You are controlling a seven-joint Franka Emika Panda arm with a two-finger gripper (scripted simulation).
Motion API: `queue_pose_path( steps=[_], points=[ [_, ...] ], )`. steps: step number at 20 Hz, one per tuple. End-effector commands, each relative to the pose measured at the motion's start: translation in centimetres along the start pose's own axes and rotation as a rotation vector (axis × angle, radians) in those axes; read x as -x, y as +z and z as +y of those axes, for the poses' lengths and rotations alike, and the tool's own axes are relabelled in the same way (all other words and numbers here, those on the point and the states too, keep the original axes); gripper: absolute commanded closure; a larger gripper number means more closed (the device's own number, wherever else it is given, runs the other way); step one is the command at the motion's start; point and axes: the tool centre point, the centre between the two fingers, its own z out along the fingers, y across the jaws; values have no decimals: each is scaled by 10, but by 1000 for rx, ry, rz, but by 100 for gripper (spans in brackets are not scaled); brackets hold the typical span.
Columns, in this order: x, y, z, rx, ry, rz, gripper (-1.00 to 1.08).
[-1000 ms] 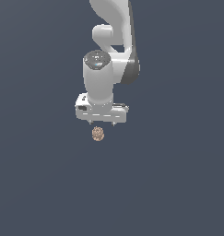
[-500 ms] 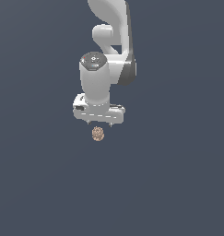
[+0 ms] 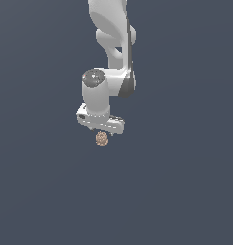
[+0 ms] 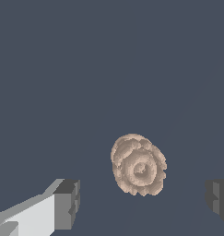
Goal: Pick up the object and move it to a goal position.
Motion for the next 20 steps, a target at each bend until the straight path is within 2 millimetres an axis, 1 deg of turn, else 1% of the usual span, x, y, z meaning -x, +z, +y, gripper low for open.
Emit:
queue_pose_path(
  steps=[1,6,11,14,17,20],
  points=[
    [4,12,5,-2,37,0,-92],
    [9,26,11,-4,79,0,-92],
    [10,27,12,-4,82,-1,-92],
    [10,32,12,-4,82,-1,-92],
    [11,44,12,-4,83,0,-92],
    [11,59,12,-4,85,0,-92]
  ],
)
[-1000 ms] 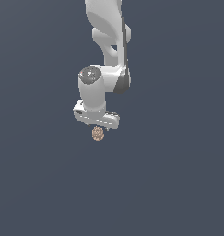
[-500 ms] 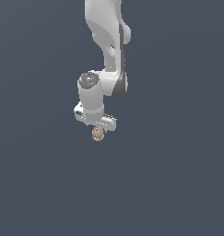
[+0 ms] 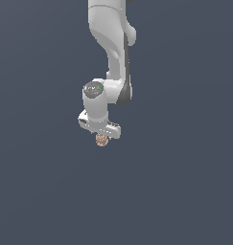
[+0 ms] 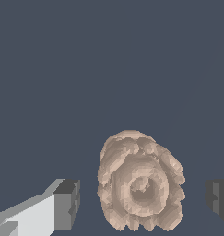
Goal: Pick up the object and move it to a goal position.
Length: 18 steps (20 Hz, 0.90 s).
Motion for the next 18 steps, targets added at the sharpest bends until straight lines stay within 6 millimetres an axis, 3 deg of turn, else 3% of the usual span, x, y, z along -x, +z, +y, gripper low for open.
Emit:
queue_pose_path(
  steps=[1,8,9,18],
  points=[
    [1,13,0,0,1,0,-92],
    [0,27,0,0,2,0,-92],
    [0,27,0,0,2,0,108],
    [0,27,0,0,2,0,108]
  ],
)
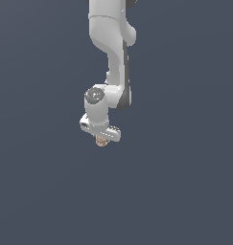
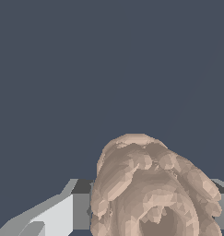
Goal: Pick up the object and move it to a goal position.
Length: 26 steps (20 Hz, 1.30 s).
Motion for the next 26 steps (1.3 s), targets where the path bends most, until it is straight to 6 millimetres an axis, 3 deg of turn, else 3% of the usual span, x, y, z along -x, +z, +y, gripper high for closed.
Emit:
queue_pose_path(
  steps=[1,7,13,18,26],
  points=[
    [0,0,0,0,0,0,108],
    [-1,-11,-5,0,0,0,108],
    [-3,-43,-18,0,0,0,108],
    [-7,-84,-35,1,1,0,108],
    [-14,-166,-70,2,1,0,108]
  ],
)
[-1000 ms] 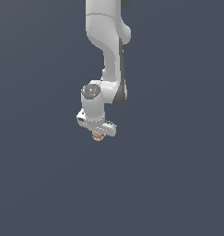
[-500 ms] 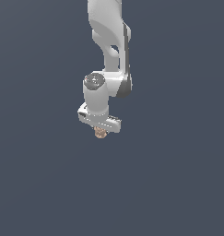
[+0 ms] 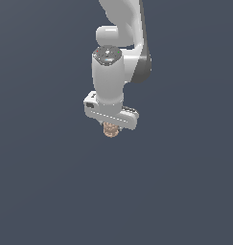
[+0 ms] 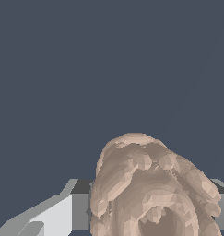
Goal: Pick up the object and move it to a goal position.
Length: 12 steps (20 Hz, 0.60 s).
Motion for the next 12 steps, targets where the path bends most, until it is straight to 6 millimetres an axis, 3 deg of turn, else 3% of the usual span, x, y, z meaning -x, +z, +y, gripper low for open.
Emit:
queue_pose_path(
  steps=[1,12],
  points=[
    [-2,-26,-11,1,0,0,108],
    [-14,-133,-57,1,0,-1,108]
  ],
)
